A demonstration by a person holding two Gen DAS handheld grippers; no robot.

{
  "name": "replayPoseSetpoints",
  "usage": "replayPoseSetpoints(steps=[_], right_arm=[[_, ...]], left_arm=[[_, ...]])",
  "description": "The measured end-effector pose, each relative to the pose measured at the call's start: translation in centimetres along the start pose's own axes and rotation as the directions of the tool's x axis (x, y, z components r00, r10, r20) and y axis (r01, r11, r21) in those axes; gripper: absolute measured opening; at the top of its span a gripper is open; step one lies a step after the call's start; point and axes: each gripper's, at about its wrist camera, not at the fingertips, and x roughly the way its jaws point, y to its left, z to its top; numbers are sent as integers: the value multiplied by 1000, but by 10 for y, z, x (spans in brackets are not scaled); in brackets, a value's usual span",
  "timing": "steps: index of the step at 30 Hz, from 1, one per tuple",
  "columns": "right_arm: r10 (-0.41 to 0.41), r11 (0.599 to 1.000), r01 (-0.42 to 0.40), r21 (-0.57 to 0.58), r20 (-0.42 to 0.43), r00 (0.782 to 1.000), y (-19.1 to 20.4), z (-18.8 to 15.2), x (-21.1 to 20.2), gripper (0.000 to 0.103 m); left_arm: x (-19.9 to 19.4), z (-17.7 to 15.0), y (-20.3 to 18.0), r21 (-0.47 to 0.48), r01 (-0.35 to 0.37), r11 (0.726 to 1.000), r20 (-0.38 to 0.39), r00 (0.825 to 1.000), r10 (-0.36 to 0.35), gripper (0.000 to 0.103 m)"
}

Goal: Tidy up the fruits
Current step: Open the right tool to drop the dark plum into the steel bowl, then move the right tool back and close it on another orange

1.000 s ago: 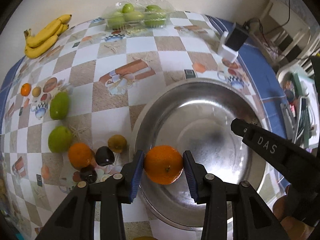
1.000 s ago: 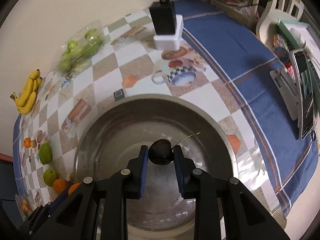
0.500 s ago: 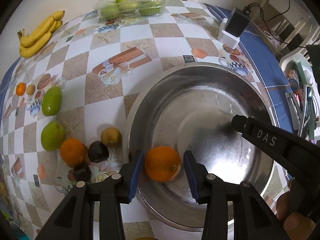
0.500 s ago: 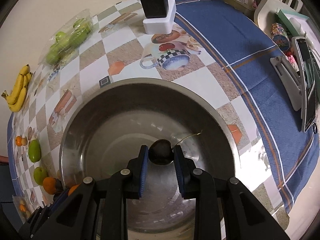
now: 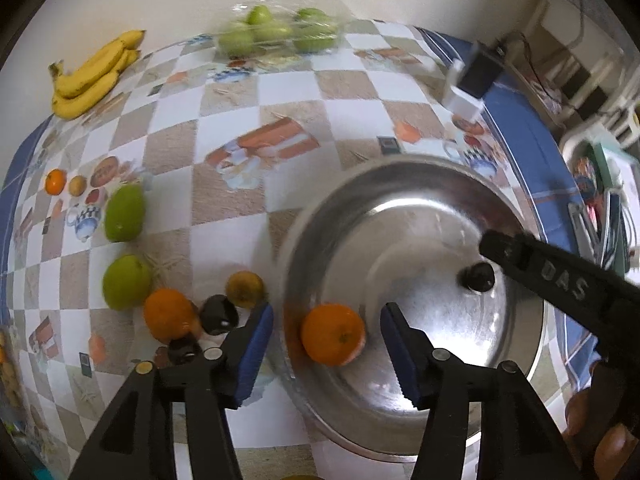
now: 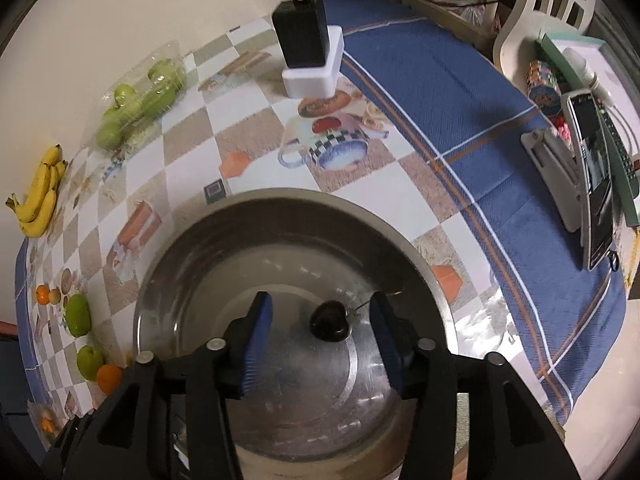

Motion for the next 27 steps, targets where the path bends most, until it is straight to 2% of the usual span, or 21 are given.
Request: replayPoseSetpoints(steps=[4,7,11,16,23,25,27], right_arm=[[-6,1000,6,-22,2,1000,5,-1,-4,62],[-10,999,10,-40,0,1000,10,-4,-5,63],[-22,996,21,-86,-2,1000,22,-10,-8,64],[0,991,0,-136,-2,1000,39,-17,-12,64],[16,983,-14,-184,9,1000,55,-23,-18,64],[16,981,-14,-195,8,1000,57,-23,-18,65],[12,979,-11,-202,4,1000,58,-24,-15,85]], left_arm=[[-6,6,24,-82,-26,996,18,999,28,67],[-10,9,46,-158,-44,986,28,998,49,70],[-15,9,83,-282,-67,957,38,996,81,75],[-21,7,119,-393,-89,915,49,992,118,80],[-28,2,146,-477,-81,875,57,991,123,86],[-27,2,150,-488,-88,868,52,990,130,93],[-27,2,152,-495,-95,864,52,989,139,97]])
